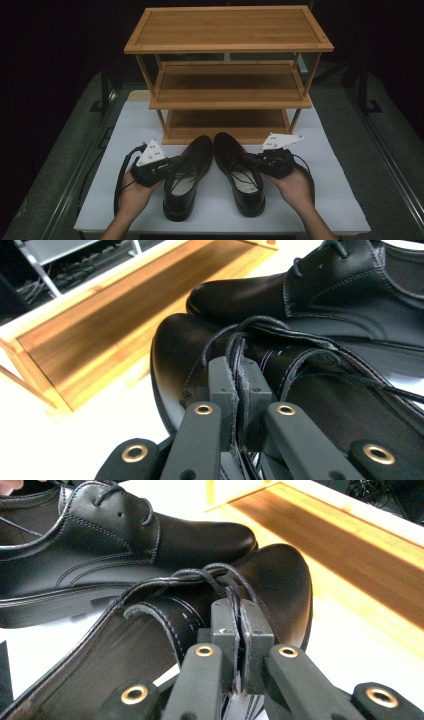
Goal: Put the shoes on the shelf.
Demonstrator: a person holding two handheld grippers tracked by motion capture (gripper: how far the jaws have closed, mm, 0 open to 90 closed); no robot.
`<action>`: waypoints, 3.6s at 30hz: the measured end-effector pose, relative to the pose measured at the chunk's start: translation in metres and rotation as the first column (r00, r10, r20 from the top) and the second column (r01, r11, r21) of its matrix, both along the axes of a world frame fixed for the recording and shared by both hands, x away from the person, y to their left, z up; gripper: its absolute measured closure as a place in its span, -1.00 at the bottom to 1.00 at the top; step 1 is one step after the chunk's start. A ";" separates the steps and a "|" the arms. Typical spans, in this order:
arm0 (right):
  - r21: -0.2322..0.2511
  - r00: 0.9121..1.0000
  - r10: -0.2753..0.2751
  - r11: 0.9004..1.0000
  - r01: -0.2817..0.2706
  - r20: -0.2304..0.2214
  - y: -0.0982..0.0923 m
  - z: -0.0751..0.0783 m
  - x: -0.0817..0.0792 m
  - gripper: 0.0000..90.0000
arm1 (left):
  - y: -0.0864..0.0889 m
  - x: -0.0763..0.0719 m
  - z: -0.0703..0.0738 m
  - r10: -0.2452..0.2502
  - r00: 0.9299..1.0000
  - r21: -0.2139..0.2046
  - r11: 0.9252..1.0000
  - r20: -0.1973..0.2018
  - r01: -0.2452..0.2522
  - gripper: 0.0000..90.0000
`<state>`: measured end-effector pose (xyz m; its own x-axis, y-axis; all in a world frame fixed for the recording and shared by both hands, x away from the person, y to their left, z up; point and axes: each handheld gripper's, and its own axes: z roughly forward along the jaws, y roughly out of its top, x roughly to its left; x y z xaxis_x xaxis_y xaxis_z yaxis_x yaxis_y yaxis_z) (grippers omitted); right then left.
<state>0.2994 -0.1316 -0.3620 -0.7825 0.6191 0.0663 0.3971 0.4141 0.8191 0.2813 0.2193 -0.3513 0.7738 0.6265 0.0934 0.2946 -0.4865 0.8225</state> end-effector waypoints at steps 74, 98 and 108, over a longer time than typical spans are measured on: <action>0.024 0.968 -0.250 0.968 0.249 0.040 -0.018 -0.006 0.086 -0.03 | -0.039 0.099 -0.021 0.097 0.995 -0.077 0.992 0.029 -0.095 -0.18; -0.037 0.983 -0.156 0.988 0.153 -0.093 -0.037 -0.057 0.027 -0.64 | -0.036 0.056 -0.076 -0.030 0.992 0.011 0.999 -0.120 0.031 -0.96; -0.101 0.986 -0.122 0.989 0.110 -0.117 -0.018 -0.081 0.039 -0.64 | -0.054 0.069 -0.094 -0.038 0.990 0.074 0.996 -0.136 0.049 -0.96</action>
